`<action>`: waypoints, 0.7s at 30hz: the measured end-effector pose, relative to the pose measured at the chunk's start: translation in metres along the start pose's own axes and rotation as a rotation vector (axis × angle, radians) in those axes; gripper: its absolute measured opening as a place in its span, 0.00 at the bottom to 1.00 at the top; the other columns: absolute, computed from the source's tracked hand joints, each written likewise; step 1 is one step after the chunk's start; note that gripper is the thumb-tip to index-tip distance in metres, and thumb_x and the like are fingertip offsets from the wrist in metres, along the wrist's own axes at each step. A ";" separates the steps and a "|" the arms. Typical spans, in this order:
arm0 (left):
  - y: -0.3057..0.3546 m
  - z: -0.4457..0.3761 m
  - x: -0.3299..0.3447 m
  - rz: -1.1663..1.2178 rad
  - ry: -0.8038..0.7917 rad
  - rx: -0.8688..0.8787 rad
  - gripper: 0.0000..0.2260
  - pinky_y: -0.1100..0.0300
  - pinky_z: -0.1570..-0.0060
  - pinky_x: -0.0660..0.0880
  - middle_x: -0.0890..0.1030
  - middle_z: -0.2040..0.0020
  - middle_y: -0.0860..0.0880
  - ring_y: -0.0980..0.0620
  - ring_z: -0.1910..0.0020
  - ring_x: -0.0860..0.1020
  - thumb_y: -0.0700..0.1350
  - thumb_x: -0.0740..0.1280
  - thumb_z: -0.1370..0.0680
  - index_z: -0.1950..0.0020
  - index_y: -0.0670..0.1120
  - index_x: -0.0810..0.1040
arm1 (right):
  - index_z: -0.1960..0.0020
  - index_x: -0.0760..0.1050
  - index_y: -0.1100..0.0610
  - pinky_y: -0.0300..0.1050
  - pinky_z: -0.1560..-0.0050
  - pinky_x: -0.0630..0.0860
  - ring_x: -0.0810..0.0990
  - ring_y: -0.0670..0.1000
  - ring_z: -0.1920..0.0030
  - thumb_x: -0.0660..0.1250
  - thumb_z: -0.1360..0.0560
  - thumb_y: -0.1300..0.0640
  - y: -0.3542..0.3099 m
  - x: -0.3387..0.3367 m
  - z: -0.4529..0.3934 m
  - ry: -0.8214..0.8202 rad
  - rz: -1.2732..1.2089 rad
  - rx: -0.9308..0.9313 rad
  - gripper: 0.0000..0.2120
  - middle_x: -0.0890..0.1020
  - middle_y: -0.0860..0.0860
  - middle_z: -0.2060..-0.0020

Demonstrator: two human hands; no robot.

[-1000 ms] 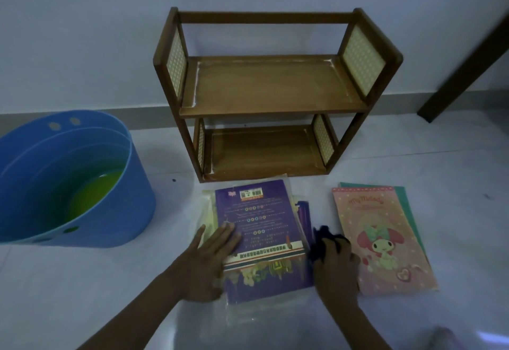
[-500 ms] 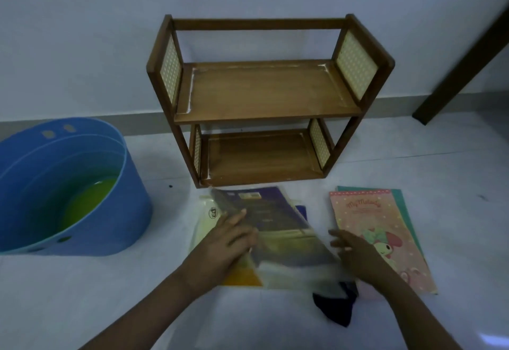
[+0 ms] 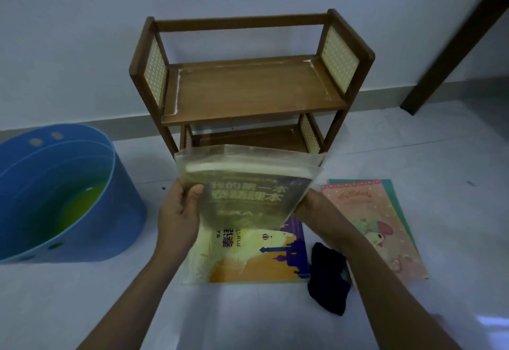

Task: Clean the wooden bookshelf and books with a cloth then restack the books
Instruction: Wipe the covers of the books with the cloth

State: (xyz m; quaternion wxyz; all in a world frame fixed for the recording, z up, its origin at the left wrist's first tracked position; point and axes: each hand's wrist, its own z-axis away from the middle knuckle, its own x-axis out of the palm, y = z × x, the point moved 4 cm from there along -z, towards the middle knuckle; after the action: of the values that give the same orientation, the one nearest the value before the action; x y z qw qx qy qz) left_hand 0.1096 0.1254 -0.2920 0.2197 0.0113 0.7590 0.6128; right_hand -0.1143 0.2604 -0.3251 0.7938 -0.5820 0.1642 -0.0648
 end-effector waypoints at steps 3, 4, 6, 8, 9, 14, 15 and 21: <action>-0.024 0.008 -0.004 0.071 0.013 -0.087 0.06 0.55 0.52 0.75 0.80 0.51 0.54 0.56 0.50 0.78 0.51 0.60 0.20 0.46 0.54 0.74 | 0.38 0.73 0.51 0.48 0.45 0.79 0.80 0.47 0.44 0.69 0.25 0.57 0.007 0.014 -0.001 -0.016 0.006 -0.023 0.16 0.82 0.48 0.44; -0.029 0.012 -0.003 0.049 -0.005 -0.107 0.06 0.59 0.54 0.74 0.79 0.51 0.55 0.58 0.51 0.77 0.53 0.60 0.20 0.46 0.55 0.73 | 0.37 0.72 0.51 0.46 0.46 0.78 0.80 0.45 0.44 0.68 0.24 0.57 0.009 0.018 -0.003 0.018 0.037 -0.036 0.16 0.82 0.47 0.45; -0.039 0.020 0.005 -0.055 -0.051 -0.160 0.07 0.69 0.58 0.70 0.77 0.52 0.56 0.59 0.53 0.76 0.49 0.60 0.19 0.42 0.51 0.72 | 0.36 0.72 0.52 0.41 0.48 0.76 0.79 0.42 0.46 0.64 0.22 0.58 0.011 0.023 -0.007 0.116 0.089 -0.083 0.15 0.81 0.46 0.46; -0.040 0.025 0.016 -0.102 -0.035 -0.178 0.10 0.75 0.62 0.67 0.76 0.53 0.56 0.63 0.55 0.75 0.44 0.59 0.19 0.38 0.45 0.71 | 0.37 0.72 0.54 0.36 0.50 0.76 0.80 0.42 0.47 0.63 0.21 0.58 0.008 0.024 -0.008 0.194 0.055 -0.119 0.13 0.82 0.47 0.47; -0.036 0.026 0.021 -0.102 -0.018 -0.163 0.09 0.76 0.63 0.68 0.76 0.53 0.58 0.64 0.55 0.75 0.43 0.59 0.19 0.39 0.46 0.71 | 0.37 0.72 0.54 0.34 0.51 0.76 0.80 0.42 0.47 0.63 0.21 0.58 0.007 0.021 -0.008 0.228 0.029 -0.136 0.13 0.82 0.47 0.47; 0.006 0.026 0.071 0.002 -0.118 -0.162 0.07 0.75 0.65 0.71 0.77 0.52 0.59 0.71 0.58 0.76 0.49 0.60 0.19 0.42 0.50 0.69 | 0.42 0.72 0.50 0.42 0.52 0.77 0.80 0.45 0.49 0.64 0.22 0.54 0.006 -0.039 0.021 0.524 0.049 -0.151 0.10 0.80 0.47 0.49; 0.012 0.030 0.091 0.021 -0.209 -0.205 0.09 0.72 0.64 0.73 0.77 0.51 0.58 0.68 0.58 0.77 0.50 0.60 0.20 0.41 0.50 0.67 | 0.41 0.72 0.51 0.43 0.53 0.75 0.79 0.47 0.49 0.65 0.23 0.54 0.012 -0.057 0.031 0.613 0.101 -0.129 0.11 0.80 0.48 0.49; -0.003 0.067 0.213 -0.027 -0.755 -0.588 0.10 0.44 0.52 0.80 0.77 0.43 0.38 0.40 0.49 0.80 0.50 0.62 0.20 0.42 0.47 0.68 | 0.38 0.73 0.61 0.46 0.54 0.70 0.78 0.62 0.49 0.64 0.25 0.65 0.060 -0.144 0.073 0.794 0.402 0.230 0.16 0.79 0.60 0.47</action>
State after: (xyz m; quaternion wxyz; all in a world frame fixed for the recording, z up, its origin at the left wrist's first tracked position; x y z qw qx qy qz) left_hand -0.0583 0.2478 -0.3734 0.4819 0.1606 0.4205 0.7518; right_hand -0.2304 0.3877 -0.3358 0.7256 -0.3768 0.5571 -0.1455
